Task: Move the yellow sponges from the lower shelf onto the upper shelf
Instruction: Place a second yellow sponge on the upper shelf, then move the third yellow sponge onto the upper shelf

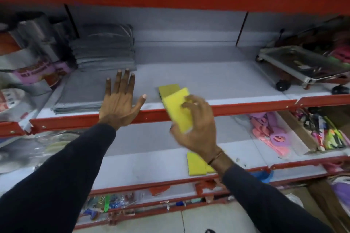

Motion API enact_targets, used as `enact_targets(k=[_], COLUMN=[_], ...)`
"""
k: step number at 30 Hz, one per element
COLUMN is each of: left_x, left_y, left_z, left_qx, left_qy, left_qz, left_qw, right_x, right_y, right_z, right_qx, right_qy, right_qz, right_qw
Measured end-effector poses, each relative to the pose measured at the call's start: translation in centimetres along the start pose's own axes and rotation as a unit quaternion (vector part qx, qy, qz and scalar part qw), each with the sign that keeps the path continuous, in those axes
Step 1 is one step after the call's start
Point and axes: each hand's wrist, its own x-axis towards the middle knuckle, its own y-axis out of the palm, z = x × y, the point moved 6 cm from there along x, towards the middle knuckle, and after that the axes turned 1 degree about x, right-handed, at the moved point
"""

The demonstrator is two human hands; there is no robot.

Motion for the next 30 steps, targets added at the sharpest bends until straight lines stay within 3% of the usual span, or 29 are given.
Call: enact_targets(k=[3, 6, 8, 13, 14, 16, 17, 19, 21, 26, 30], left_x=[-0.1, -0.2, -0.1, 0.1, 0.0, 0.0, 0.1, 0.2, 0.3, 0.6, 0.4], left_y=[-0.3, -0.1, 0.0, 0.3, 0.5, 0.4, 0.4, 0.8, 0.9, 0.8, 0.5], left_z=[-0.1, 0.0, 0.1, 0.1, 0.0, 0.1, 0.1, 0.2, 0.3, 0.3, 0.3], left_qx=[-0.003, -0.005, -0.004, -0.001, -0.002, 0.001, 0.001, 0.000, 0.004, 0.005, 0.009], left_qy=[-0.002, 0.001, 0.004, 0.005, 0.006, 0.006, 0.007, 0.009, 0.006, -0.001, -0.008], left_qz=[0.002, 0.003, -0.001, -0.001, 0.000, -0.010, -0.010, -0.006, -0.005, 0.002, 0.005], left_qw=[1.000, 1.000, 1.000, 1.000, 1.000, 1.000, 1.000, 1.000, 1.000, 1.000, 1.000], right_x=[5.2, 6.1, 5.7, 0.9, -1.6, -6.8, -9.7, -16.3, -21.1, -22.9, -22.2], right_y=[-1.1, 1.2, 1.9, -2.1, -2.0, 0.5, 2.8, 7.9, 11.3, 16.4, 17.3], right_z=[-4.8, -8.7, -9.4, -8.7, -9.2, -11.3, -12.8, -15.3, -15.5, -12.0, -11.6], right_qx=[-0.098, -0.160, -0.164, -0.137, -0.140, -0.149, -0.165, -0.234, -0.270, -0.226, -0.157], right_qy=[0.107, 0.207, 0.224, 0.209, 0.218, 0.272, 0.316, 0.348, 0.307, 0.217, 0.233], right_qz=[-0.013, 0.093, 0.108, -0.153, -0.167, -0.079, 0.032, 0.309, 0.467, 0.518, 0.511], right_qw=[0.989, 0.961, 0.955, 0.956, 0.951, 0.947, 0.934, 0.854, 0.784, 0.796, 0.813])
